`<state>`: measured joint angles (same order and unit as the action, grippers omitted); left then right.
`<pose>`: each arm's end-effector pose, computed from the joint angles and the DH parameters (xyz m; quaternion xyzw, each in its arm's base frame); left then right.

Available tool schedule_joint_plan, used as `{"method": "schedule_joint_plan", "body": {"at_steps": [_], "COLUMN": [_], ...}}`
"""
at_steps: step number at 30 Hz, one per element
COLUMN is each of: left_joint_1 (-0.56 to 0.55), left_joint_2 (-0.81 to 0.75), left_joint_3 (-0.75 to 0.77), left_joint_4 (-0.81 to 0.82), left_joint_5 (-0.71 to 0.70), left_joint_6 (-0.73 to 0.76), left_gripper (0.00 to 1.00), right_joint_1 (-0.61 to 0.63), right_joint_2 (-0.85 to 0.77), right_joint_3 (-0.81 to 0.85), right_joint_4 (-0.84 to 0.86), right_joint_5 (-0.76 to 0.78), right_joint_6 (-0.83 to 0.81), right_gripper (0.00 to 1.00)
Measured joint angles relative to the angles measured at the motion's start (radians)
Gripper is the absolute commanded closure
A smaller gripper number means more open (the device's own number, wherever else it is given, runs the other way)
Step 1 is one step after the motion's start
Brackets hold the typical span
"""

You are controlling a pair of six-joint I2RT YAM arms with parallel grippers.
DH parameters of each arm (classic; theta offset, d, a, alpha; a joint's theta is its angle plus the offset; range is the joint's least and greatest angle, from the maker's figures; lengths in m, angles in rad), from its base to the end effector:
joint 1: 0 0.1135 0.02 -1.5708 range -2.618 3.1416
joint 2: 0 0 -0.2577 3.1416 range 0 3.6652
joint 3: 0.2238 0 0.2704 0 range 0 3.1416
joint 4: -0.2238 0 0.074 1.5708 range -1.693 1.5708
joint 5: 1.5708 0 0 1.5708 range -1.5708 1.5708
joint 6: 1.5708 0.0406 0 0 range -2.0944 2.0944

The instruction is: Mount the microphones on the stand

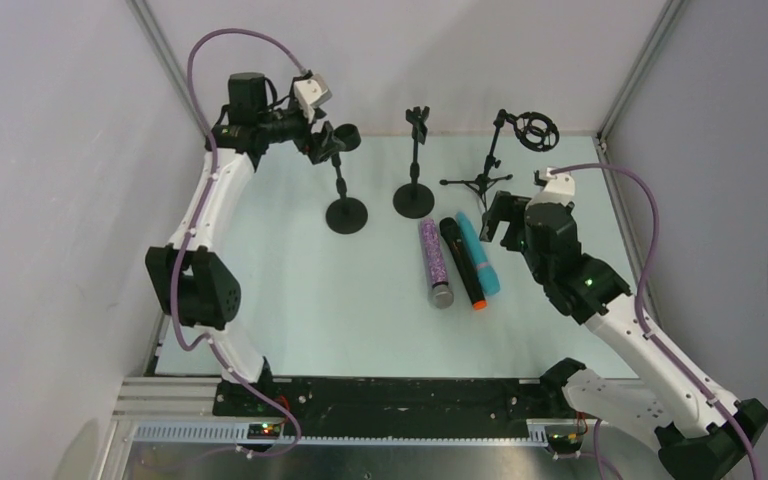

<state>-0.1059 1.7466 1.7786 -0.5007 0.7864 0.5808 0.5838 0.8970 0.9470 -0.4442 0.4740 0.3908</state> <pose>0.4129 -0.0728 0.3893 0.4538 0.6735 -0.2035 0.5468 0.1948 0.1065 0.3457 0.0518 0.8174 0.0800 0.5681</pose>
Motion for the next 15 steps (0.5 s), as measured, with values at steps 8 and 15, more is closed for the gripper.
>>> {"method": "schedule_joint_plan", "body": {"at_steps": [8,15], "left_joint_1": [-0.005,-0.017], "left_joint_2": [0.047,0.048], "left_joint_3": [0.035,0.024], "left_joint_4": [-0.033,-0.043], "left_joint_5": [-0.024,-0.032], "left_joint_6": [0.033,0.068], "left_gripper": [0.33,0.58], "right_joint_1": [0.011,0.018], "right_joint_2": [-0.001,-0.002], "right_joint_3": [0.034,0.041], "right_joint_4": [0.0,0.001], "right_joint_5": [0.0,0.0], "right_joint_6": [-0.002,-0.004], "right_gripper": [0.0,0.0]}}
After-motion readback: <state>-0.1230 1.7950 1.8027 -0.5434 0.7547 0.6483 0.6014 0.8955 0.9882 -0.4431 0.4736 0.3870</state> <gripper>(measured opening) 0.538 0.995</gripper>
